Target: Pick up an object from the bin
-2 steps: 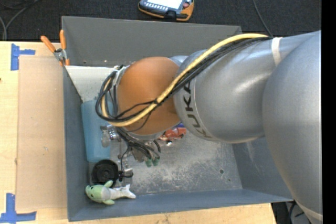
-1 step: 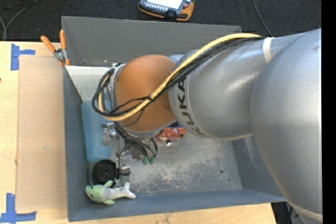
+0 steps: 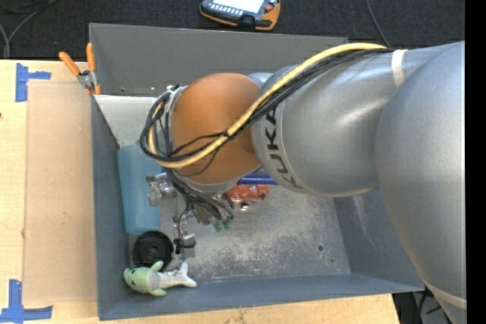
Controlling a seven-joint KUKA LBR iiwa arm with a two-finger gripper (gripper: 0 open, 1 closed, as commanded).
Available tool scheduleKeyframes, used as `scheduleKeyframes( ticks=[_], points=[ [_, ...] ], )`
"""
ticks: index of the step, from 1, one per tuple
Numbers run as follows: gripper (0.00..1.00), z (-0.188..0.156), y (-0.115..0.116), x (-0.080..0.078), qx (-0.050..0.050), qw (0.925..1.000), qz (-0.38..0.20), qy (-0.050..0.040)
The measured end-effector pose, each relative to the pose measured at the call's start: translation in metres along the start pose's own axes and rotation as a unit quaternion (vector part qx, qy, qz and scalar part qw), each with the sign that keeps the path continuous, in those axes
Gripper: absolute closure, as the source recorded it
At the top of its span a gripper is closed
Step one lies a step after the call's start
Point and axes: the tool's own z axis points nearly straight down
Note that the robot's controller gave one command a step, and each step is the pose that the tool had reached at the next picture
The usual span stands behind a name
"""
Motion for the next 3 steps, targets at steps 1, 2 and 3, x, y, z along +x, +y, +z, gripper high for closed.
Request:
scheduleKeyframes(
  ticks=[1,2,3],
  points=[
    [0.00,0.031,0.020,0.023,0.000,0.9992,-0.039,0.0009],
    [0.00,0.045,0.015,0.025,0.000,1.0000,-0.002,0.0001],
    [0.00,0.080,0.020,0.021,-0.001,0.9968,-0.080,0.0002]
  ],
)
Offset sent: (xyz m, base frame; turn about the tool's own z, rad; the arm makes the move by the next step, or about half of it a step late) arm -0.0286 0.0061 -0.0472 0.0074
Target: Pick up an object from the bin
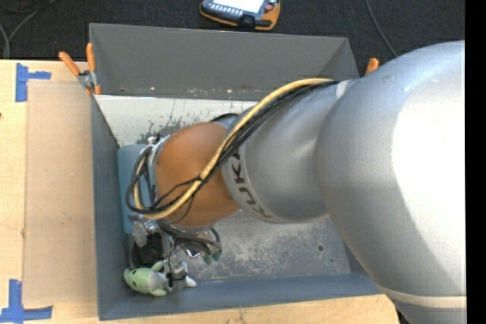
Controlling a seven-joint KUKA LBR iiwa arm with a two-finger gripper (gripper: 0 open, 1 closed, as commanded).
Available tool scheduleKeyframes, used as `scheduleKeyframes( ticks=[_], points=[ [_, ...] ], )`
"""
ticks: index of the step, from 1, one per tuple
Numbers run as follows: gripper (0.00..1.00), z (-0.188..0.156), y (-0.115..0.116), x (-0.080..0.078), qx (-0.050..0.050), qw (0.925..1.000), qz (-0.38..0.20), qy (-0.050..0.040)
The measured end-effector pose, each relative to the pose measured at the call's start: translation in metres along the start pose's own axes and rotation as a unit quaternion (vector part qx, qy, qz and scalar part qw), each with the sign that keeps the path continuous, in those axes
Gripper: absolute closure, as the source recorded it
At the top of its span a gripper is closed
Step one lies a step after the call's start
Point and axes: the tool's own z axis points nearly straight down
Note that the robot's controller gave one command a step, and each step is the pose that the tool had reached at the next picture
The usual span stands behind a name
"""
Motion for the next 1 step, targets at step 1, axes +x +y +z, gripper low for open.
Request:
scheduleKeyframes(
  ticks=[1],
  points=[
    [1.00,-0.0019,-0.0101,0.0114,0.001,0.9967,0.082,0.0055]
  ],
)
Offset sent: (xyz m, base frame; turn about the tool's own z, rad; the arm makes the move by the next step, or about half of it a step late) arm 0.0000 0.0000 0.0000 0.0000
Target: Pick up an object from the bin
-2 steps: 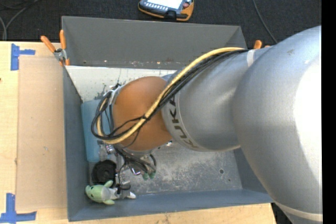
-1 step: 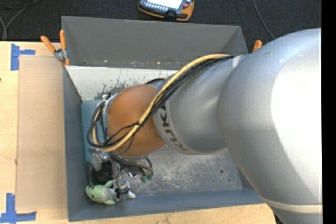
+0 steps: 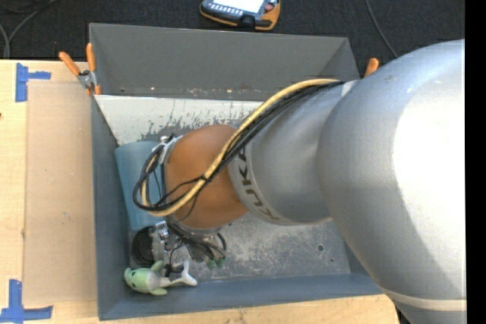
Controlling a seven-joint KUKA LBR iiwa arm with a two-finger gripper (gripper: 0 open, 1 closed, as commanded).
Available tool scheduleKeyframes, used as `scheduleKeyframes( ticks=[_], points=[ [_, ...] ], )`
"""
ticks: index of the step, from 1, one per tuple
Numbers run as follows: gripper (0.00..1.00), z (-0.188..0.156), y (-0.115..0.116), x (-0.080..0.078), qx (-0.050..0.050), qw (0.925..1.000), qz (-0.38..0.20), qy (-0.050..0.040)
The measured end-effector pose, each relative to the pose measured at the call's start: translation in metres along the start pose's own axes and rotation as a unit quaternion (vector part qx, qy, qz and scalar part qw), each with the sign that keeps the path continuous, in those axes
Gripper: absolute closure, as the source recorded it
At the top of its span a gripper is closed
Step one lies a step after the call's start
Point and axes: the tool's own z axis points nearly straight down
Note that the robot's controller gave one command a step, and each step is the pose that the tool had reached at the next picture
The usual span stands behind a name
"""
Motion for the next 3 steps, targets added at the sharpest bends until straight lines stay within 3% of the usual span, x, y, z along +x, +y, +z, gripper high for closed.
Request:
scheduleKeyframes(
  ticks=[3],
  points=[
    [1.00,0.0000,-0.0002,0.0000,0.000,1.0000,0.002,0.0001]
  ],
)
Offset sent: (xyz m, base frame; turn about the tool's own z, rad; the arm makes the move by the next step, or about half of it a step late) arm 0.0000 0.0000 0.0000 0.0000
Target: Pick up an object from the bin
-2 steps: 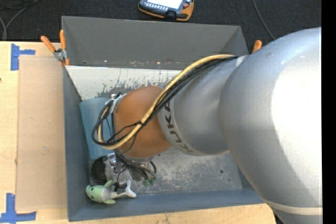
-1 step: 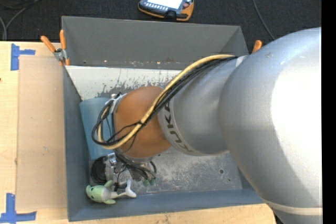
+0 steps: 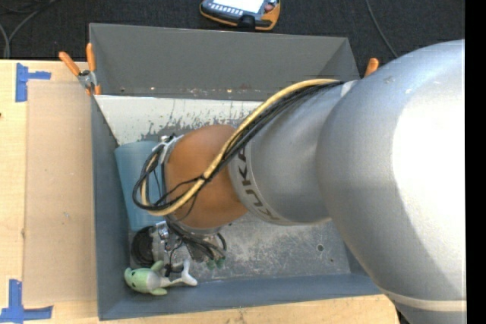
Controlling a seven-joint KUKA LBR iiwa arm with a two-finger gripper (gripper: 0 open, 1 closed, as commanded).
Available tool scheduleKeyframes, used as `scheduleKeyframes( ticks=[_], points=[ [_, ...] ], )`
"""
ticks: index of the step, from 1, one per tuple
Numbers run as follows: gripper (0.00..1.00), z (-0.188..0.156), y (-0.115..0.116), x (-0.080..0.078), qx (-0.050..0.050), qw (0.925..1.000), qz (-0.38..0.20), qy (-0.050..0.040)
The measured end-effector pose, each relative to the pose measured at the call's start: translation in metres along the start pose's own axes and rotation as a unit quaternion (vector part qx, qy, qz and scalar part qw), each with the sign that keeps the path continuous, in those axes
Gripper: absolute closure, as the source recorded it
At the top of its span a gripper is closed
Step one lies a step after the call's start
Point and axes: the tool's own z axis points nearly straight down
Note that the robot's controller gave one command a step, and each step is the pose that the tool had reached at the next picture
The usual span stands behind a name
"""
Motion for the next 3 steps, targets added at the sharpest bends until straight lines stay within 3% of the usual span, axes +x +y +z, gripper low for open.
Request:
scheduleKeyframes(
  ticks=[1,2,3],
  points=[
    [1.00,0.017,-0.035,-0.094,-0.002,0.9997,-0.024,-0.0066],
    [1.00,0.017,-0.035,-0.094,-0.002,0.9997,-0.023,-0.0066],
    [1.00,0.001,-0.105,-0.086,-0.002,0.9937,-0.112,-0.0066]
  ],
)
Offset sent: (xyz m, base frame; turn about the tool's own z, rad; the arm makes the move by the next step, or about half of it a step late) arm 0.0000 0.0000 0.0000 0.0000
